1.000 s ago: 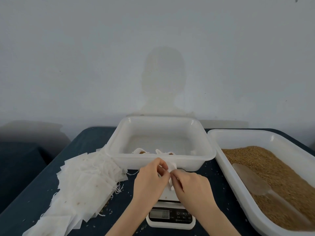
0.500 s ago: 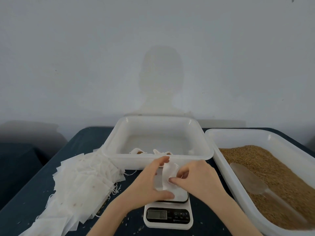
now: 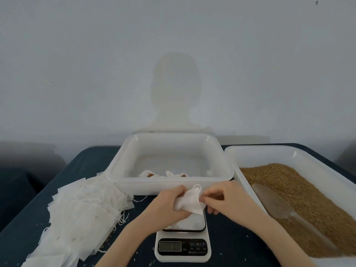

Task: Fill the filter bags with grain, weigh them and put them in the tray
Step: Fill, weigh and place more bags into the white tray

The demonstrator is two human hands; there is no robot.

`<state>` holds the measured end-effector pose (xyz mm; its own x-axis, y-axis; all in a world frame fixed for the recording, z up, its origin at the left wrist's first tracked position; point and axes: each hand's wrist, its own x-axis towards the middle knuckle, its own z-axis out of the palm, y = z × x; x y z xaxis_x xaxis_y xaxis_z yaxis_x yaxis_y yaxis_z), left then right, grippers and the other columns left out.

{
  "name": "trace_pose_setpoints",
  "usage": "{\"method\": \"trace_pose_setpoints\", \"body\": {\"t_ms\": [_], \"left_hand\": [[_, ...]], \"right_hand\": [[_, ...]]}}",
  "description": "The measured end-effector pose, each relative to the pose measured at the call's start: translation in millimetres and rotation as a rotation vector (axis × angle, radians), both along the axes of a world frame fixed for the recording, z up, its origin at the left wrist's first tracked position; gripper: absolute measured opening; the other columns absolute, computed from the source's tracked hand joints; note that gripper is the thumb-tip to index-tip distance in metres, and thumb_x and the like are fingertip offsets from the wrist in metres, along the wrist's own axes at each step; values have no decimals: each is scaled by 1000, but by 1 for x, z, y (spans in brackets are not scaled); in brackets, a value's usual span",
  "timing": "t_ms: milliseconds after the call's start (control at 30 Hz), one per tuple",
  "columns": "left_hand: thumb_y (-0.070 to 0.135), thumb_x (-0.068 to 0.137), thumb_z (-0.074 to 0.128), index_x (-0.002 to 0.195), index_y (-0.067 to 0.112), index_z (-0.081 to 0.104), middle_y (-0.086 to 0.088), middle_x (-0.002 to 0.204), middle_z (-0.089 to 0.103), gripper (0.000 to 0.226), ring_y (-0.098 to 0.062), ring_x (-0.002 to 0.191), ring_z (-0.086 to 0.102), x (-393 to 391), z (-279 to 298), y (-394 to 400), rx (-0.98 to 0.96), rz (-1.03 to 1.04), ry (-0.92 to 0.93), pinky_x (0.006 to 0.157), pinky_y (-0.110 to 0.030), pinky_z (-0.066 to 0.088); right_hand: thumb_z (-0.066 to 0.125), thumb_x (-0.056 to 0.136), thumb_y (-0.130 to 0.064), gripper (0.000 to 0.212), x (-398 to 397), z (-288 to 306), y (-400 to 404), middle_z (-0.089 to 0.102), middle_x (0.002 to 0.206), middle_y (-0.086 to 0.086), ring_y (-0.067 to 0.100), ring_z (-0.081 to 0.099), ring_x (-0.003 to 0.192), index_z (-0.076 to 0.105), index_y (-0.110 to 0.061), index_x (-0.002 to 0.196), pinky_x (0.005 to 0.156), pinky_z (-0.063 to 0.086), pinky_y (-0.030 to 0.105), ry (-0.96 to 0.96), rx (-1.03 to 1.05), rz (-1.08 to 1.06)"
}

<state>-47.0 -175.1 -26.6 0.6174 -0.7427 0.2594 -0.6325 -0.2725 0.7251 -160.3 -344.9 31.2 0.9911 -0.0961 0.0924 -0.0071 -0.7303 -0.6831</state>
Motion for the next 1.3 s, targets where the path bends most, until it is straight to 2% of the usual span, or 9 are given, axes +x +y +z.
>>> {"method": "trace_pose_setpoints", "body": {"t_ms": [167, 267, 367, 467, 600, 800, 933, 1100, 1300], "left_hand": [[52, 70, 64, 75, 35, 50, 20, 67, 54, 23, 1, 58, 44, 0, 8, -10, 62, -17, -20, 55, -13, 34], [52, 71, 63, 84, 30, 53, 14, 77, 55, 27, -1, 62, 48, 1, 17, -20, 79, -27, -76, 56, -13, 37], [49, 76, 64, 91, 30, 55, 12, 85, 57, 26, -4, 73, 53, -1, 22, -34, 116, -46, -119, 63, -20, 43], [46, 77, 66, 91, 32, 54, 13, 82, 60, 23, -4, 78, 53, -7, 24, -50, 150, -32, -146, 67, -24, 45], [40, 79, 66, 89, 35, 52, 14, 77, 60, 18, 0, 70, 55, -19, 21, -70, 152, -63, -132, 59, -13, 40], [39, 81, 66, 87, 34, 54, 15, 78, 61, 14, 0, 73, 54, -29, 19, -83, 166, -77, -132, 67, -14, 43], [41, 80, 65, 73, 39, 47, 27, 67, 55, 20, 8, 64, 49, -28, 17, -83, 199, -51, -212, 70, -5, 37], [41, 76, 64, 76, 30, 53, 9, 71, 60, 16, -3, 59, 48, -20, 11, -82, 168, -71, -93, 58, -19, 40], [45, 75, 63, 77, 31, 53, 9, 72, 59, 17, -3, 61, 47, -22, 6, -84, 149, -101, -77, 59, -20, 40]], "right_hand": [[60, 88, -38, 12, -19, 16, -34, 69, 63, -14, 3, 65, 56, 70, -40, 82, 59, 52, 16, -95, 7, -119], [51, 85, -52, 15, -36, 19, -83, 65, 63, -20, 0, 62, 57, 64, -48, 80, 49, 48, 14, -97, -308, -365], [53, 87, -59, 16, -59, 8, -141, 62, 81, -22, -9, 55, 70, 59, -45, 85, 53, 38, 8, 199, -594, -500], [54, 81, -70, 37, -81, -18, -180, 61, 87, -17, -4, 58, 78, 61, -36, 96, 69, 51, 15, 560, -666, -419], [59, 84, -60, 25, -95, -39, -191, 63, 88, -13, 0, 61, 80, 58, -37, 93, 77, 54, 21, 714, -613, -315], [63, 85, -38, 6, -96, -36, -204, 66, 87, -12, 0, 62, 77, 66, -35, 90, 76, 55, 21, 584, -634, -347], [65, 83, -33, 18, -95, -25, -223, 64, 90, -15, -1, 59, 84, 64, -37, 100, 85, 49, 21, 493, -784, -388], [59, 88, -38, 33, -97, -14, -246, 52, 105, -20, 4, 46, 103, 54, -47, 120, 95, 33, 27, 431, -1135, -377], [63, 85, -15, 35, -91, -20, -243, 51, 80, -21, -4, 48, 82, 64, -49, 96, 67, 33, 13, 439, -837, -260]]}}
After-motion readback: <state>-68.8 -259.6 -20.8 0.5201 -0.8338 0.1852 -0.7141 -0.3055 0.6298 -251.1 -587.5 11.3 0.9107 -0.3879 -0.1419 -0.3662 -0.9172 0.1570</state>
